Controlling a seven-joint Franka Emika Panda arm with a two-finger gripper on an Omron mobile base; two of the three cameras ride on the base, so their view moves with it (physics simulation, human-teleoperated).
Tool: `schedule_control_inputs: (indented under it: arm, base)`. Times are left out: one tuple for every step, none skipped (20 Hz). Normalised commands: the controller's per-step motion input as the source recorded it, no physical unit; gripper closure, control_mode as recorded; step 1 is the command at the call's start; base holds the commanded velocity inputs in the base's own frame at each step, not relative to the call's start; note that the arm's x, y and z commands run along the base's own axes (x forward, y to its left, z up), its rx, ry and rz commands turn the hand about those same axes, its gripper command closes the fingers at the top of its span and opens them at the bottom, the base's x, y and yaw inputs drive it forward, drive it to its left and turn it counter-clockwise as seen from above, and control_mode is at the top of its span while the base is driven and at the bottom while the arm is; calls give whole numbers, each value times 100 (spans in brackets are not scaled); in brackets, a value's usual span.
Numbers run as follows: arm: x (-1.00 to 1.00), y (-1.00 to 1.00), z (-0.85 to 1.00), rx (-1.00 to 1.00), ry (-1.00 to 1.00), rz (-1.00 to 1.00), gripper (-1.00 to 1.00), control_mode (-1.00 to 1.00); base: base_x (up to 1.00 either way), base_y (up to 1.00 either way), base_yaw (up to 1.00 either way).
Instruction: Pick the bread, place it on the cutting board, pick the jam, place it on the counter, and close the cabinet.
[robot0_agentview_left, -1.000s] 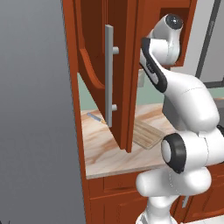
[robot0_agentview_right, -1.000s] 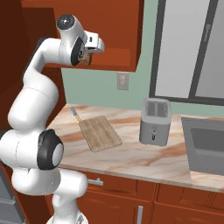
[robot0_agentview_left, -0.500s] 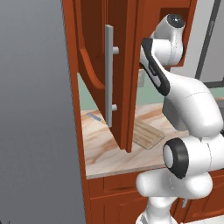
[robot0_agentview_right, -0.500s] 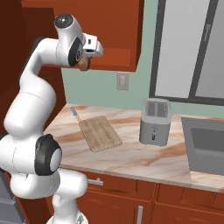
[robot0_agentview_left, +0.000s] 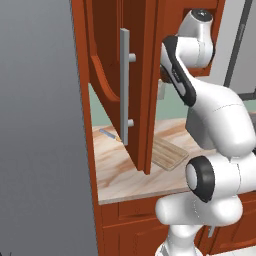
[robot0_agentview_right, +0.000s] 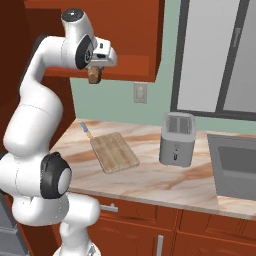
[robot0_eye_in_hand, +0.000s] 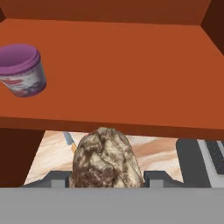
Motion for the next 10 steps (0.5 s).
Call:
schedule_control_inputs:
  arm:
    - [-15,-9,-24,0,0,0,100,-100]
    - [-14,-10,-31,0,0,0,100,-100]
    - [-15,-10,-34,0,0,0,100,-100]
    - [-14,-10,-40,0,0,0,100,-100]
    - [-12,-9,-41,0,0,0,100,-100]
    - [-7,-6,-39,0,0,0,100,-100]
    - [-2,-1,-38,0,0,0,100,-100]
    - [0,0,-43,0,0,0,100,-100]
    - [0,0,-47,0,0,0,100,-100]
    - [-3,0,-50,0,0,0,100,-100]
  base:
    - [0,0,0]
    - [0,0,0]
    - [0,0,0]
    - [0,0,0]
    - [0,0,0]
    - [0,0,0]
    - [0,0,0]
    - [0,0,0]
    - [0,0,0]
    - [0,0,0]
